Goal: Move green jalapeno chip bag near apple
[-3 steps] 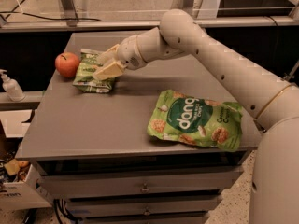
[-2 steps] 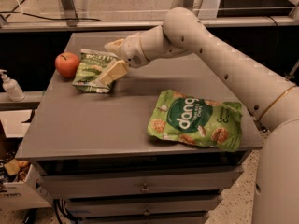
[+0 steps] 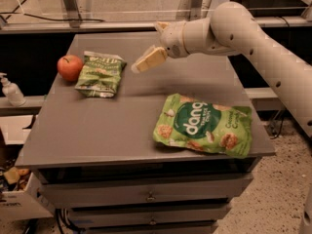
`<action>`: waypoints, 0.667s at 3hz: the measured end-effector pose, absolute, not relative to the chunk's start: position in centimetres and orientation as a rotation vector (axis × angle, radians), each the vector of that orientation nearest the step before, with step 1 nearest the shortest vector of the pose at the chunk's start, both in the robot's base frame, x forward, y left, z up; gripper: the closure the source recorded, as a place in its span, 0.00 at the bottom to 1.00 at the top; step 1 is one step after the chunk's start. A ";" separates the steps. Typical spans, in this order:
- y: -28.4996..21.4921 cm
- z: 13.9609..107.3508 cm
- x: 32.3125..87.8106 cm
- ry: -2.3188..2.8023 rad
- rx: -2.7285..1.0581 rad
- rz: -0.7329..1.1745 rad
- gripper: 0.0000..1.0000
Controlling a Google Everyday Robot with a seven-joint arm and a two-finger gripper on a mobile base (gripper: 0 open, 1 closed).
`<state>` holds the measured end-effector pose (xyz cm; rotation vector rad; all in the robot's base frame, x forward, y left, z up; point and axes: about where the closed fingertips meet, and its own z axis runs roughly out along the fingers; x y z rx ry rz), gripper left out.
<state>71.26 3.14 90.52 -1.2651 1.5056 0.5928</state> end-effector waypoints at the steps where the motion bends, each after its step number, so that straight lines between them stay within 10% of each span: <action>1: -4.3 92.4 74.1 1.546 -1.023 0.496 0.00; 2: -5.3 93.4 75.5 1.534 -0.959 0.449 0.00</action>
Offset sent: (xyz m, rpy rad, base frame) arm 0.0236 -0.0621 0.0156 0.0776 -0.0227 -0.1767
